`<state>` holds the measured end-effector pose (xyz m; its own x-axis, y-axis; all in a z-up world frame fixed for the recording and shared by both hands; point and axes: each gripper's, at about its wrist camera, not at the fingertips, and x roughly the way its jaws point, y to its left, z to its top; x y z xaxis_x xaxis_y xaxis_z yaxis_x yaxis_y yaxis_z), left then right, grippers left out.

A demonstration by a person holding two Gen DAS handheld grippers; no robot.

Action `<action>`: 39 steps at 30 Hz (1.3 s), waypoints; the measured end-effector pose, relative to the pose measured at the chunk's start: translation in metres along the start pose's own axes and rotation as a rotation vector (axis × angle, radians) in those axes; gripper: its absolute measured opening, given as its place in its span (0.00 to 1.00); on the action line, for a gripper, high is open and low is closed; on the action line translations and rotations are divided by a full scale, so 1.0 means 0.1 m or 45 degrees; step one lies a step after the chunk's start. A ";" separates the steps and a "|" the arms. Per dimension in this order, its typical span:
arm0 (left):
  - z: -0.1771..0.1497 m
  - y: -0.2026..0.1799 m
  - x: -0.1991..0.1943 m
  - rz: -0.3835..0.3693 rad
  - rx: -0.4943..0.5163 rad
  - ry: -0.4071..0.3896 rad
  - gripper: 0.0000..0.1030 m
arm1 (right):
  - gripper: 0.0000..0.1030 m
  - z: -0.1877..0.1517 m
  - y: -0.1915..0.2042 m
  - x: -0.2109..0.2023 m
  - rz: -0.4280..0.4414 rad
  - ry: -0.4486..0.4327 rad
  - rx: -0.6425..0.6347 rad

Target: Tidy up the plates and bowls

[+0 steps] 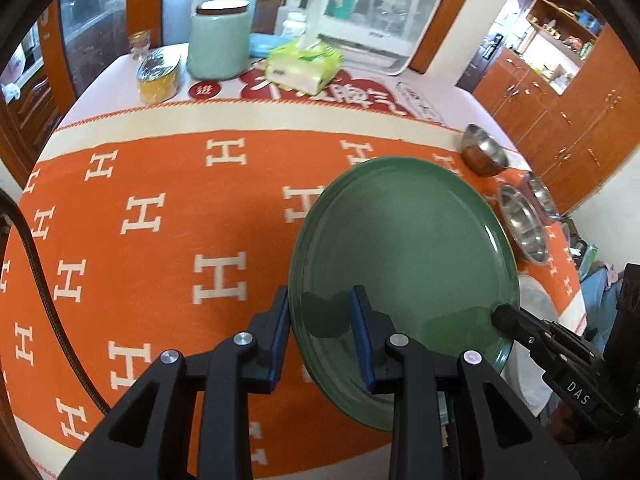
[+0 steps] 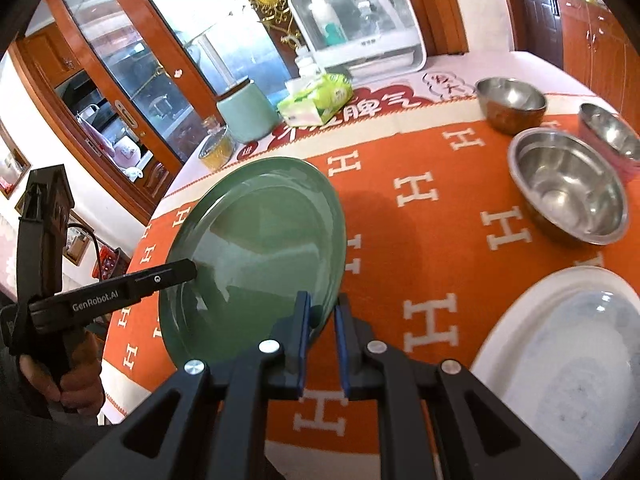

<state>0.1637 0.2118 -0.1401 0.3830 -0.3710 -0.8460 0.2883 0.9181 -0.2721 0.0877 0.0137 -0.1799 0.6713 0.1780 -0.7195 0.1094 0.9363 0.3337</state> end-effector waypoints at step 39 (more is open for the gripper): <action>-0.65 -2.28 0.32 -0.103 0.107 0.085 0.30 | 0.19 -0.46 -1.59 -1.24 -0.205 0.128 -0.096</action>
<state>0.0529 -0.0004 -0.1346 0.2972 -0.4303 -0.8524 0.3895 0.8697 -0.3033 -0.0462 -0.1435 -0.1716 0.5725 0.0502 -0.8184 0.1512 0.9745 0.1656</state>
